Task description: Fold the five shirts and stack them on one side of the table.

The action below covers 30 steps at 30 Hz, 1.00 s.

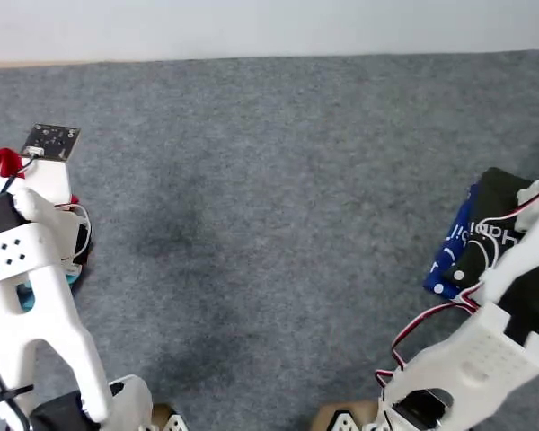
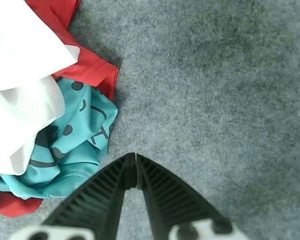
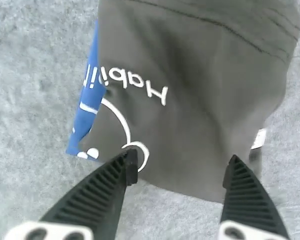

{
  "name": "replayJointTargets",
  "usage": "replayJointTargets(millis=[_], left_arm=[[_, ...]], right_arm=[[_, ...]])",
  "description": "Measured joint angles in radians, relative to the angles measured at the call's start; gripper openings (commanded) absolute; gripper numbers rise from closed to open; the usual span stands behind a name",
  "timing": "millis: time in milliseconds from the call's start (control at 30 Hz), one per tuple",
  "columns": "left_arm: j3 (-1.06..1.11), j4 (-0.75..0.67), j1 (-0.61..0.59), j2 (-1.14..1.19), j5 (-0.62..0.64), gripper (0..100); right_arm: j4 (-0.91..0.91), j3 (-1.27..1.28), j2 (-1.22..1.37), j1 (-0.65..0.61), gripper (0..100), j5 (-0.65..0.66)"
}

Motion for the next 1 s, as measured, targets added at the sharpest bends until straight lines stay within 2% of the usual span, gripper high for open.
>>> replayJointTargets(millis=[233,400,467,600,800,1000], left_arm=[[0.003,0.000,0.000,0.000,0.000,1],[0.003,0.000,0.000,0.000,0.000,1],[0.003,0.000,0.000,0.000,0.000,1],[0.003,0.000,0.000,0.000,0.000,1],[0.003,0.000,0.000,0.000,0.000,1],[0.003,0.000,0.000,0.000,0.000,1]], right_arm=[[-0.018,0.209,0.078,-0.068,26.9,-0.006],[-0.049,0.242,0.226,-0.132,10.6,-0.080],[-0.034,0.242,0.249,-0.167,7.2,-0.095],[0.000,0.242,0.247,-0.222,7.2,-0.103],[0.000,0.242,0.114,-0.235,8.1,-0.104],[0.000,0.242,0.005,-0.235,23.6,-0.104]])
